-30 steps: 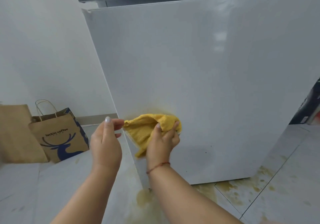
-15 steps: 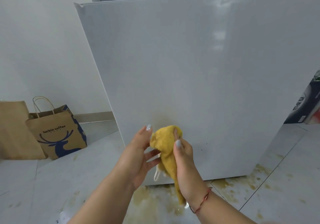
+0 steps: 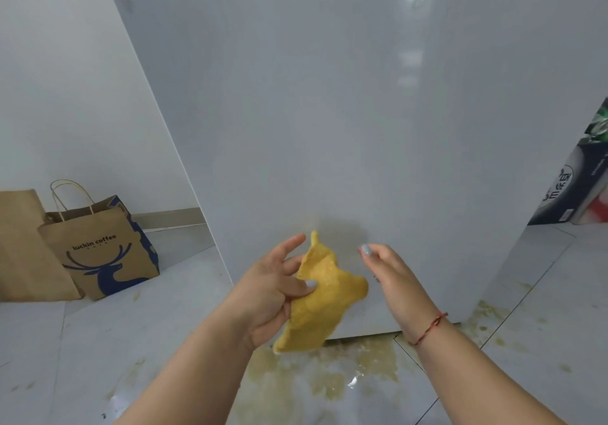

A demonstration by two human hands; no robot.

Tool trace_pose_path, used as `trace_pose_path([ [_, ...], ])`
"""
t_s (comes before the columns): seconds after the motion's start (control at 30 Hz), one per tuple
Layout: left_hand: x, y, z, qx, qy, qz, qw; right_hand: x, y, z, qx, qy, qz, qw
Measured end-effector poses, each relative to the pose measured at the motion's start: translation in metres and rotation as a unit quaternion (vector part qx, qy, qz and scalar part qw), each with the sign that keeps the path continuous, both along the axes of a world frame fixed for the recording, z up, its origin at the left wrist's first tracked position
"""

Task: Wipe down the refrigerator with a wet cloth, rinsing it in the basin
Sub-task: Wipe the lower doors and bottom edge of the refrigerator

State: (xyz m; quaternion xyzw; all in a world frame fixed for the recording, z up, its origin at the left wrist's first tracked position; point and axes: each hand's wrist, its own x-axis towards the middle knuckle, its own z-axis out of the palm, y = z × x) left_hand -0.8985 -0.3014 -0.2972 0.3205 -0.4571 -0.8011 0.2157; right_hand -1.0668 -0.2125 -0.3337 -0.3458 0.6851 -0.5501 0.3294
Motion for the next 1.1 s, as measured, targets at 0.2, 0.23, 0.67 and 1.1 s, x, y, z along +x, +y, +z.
trace_pose_path([
  [0.2, -0.001, -0.003, 0.002, -0.081, -0.068, -0.155, 0.982, -0.013, 0.0, 0.003, 0.029, -0.058, 0.217, 0.974],
  [0.23, 0.0, -0.004, 0.001, -0.087, -0.072, -0.175, 0.978, -0.014, 0.0, 0.001, 0.038, -0.042, 0.229, 0.972],
  [0.67, 0.01, -0.02, -0.042, -0.348, -0.361, -0.202, 0.841, -0.033, 0.008, 0.01, -0.052, 0.111, 0.149, 0.981],
  [1.1, 0.009, -0.025, -0.061, 0.074, 0.001, 0.041, 0.996, 0.004, 0.006, -0.005, 0.004, 0.272, 0.183, 0.945],
])
